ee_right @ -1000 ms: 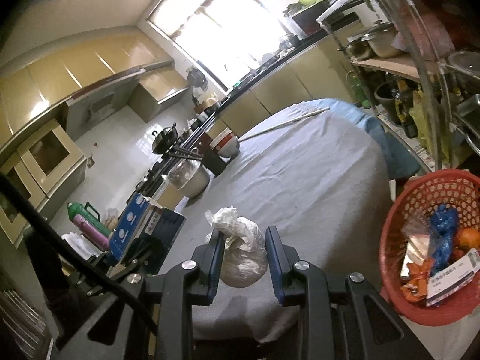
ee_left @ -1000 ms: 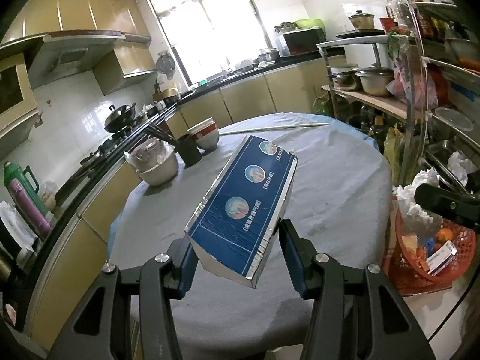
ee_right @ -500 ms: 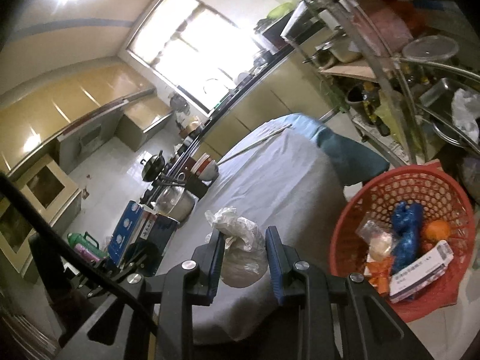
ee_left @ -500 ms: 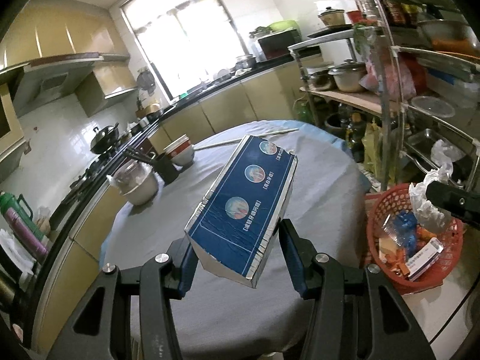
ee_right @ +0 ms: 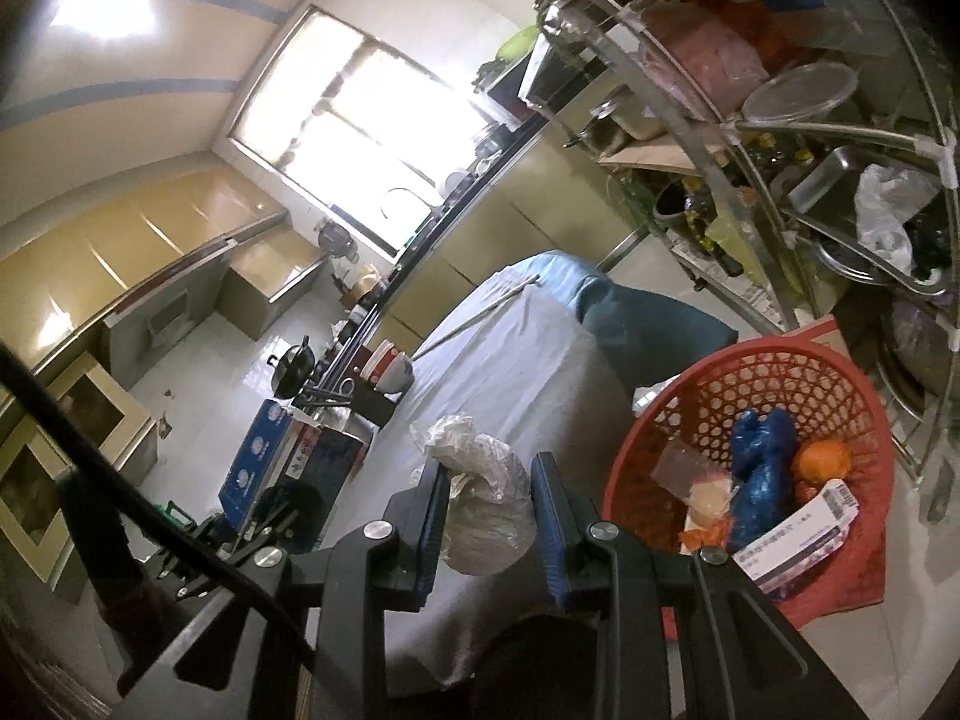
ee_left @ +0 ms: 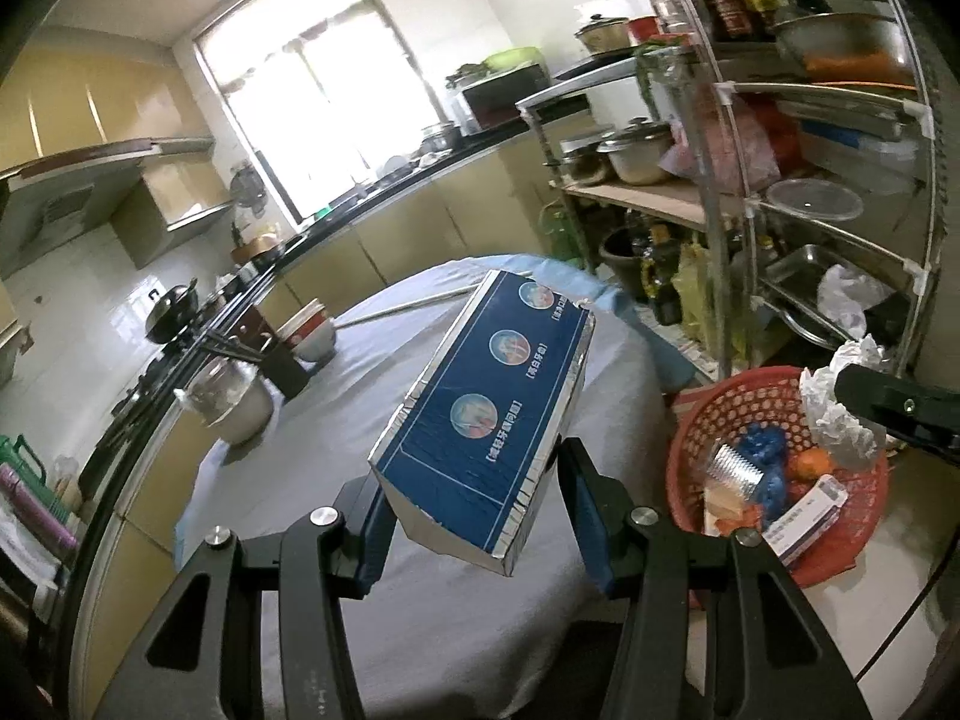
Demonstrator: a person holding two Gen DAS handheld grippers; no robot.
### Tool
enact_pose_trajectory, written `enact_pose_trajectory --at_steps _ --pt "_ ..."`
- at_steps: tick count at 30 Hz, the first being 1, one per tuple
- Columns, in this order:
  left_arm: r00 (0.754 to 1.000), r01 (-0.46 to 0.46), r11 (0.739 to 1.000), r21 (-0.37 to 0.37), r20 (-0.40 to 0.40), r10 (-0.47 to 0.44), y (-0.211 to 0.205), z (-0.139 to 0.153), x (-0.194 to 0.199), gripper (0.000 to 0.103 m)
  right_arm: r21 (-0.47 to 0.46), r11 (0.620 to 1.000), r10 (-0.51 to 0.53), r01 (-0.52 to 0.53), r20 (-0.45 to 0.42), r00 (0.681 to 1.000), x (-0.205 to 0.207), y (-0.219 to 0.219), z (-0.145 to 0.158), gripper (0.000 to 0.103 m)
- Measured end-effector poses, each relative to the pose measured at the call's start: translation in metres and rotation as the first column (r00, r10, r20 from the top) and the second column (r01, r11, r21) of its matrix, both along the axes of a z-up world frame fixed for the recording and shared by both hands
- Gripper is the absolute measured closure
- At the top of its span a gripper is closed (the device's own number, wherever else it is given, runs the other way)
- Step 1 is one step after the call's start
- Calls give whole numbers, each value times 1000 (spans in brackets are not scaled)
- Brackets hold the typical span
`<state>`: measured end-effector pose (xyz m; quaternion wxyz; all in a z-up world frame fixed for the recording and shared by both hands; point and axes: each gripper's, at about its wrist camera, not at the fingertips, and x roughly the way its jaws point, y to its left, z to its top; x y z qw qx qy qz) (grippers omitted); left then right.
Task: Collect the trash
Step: 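Carry the tissue and blue box over the red basket and open both grippers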
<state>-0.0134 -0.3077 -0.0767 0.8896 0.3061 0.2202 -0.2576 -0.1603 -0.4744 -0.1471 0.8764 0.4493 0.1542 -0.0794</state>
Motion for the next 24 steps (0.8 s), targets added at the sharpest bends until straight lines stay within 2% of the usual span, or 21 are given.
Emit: enact_pose_trajectory --at_steps 14,24 --pt "995 85 996 -7 -49 -85 -25 -9 -14 50 6 999 -44 45 -8 999 -19 -16 -1 73" --pt "978 169 985 -30 -117 -172 -41 -17 -24 50 10 997 -80 81 -16 997 -31 -27 -4 73"
